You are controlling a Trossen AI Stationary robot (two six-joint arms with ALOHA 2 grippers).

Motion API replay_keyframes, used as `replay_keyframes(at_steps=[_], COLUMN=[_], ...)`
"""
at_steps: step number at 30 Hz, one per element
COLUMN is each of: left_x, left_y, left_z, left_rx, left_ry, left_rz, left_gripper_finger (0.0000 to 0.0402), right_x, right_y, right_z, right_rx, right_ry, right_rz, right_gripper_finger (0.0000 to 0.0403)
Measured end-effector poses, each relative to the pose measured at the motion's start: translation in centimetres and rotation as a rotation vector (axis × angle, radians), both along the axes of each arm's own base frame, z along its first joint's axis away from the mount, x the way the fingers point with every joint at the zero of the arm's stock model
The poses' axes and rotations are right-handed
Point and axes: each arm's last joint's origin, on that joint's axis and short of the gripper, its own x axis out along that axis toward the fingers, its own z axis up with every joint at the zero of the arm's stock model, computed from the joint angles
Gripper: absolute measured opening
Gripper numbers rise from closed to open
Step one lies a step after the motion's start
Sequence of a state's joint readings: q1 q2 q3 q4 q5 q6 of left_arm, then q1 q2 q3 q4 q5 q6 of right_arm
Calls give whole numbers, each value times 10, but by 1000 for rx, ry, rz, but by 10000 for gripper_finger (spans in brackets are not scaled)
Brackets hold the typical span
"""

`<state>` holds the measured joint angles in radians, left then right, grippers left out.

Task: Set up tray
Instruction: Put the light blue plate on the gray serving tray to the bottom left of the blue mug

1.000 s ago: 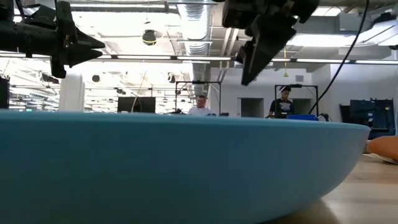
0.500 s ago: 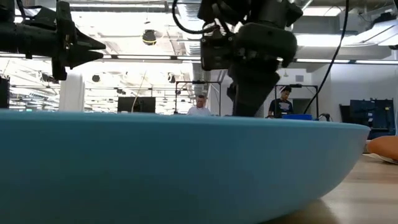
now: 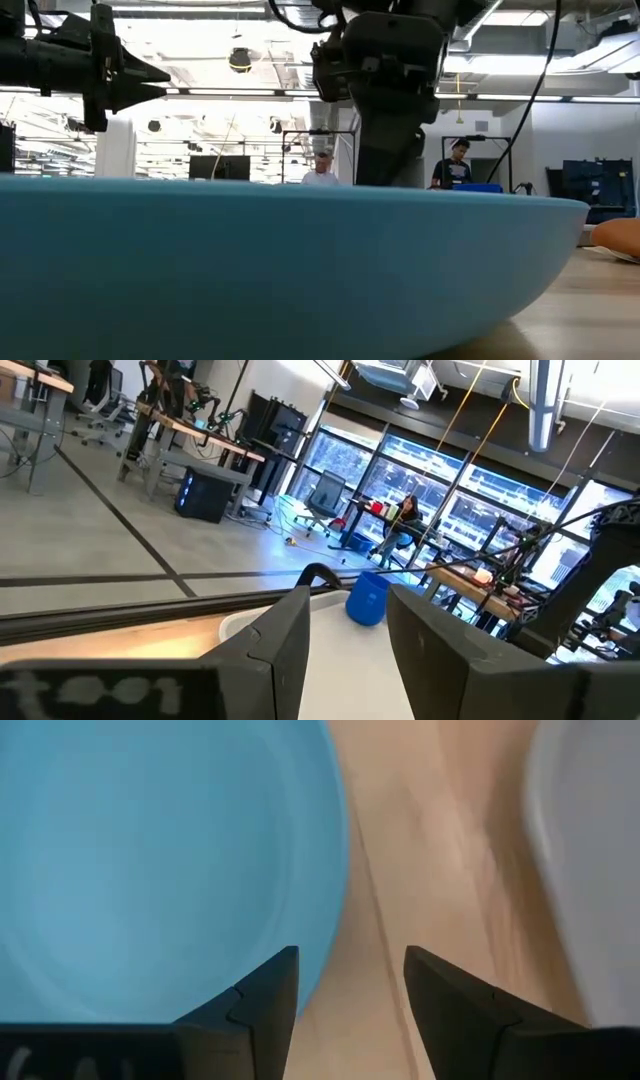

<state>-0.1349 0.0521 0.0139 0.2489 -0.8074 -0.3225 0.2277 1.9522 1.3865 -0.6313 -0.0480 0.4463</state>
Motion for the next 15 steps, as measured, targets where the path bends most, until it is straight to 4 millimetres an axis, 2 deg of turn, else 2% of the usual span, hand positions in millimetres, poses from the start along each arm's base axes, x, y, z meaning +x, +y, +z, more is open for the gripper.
replay_keyframes(at_steps=[15], left_x=[0], left_y=[0], left_z=[-1], left_rx=[-4], left_ry=[3], left_rz=[-1], left_gripper_finger=[123], right_x=[0], right_y=[2], right_z=[0], right_rx=[-27], right_ry=[-5], right_rz=[-58], right_gripper_finger=[175])
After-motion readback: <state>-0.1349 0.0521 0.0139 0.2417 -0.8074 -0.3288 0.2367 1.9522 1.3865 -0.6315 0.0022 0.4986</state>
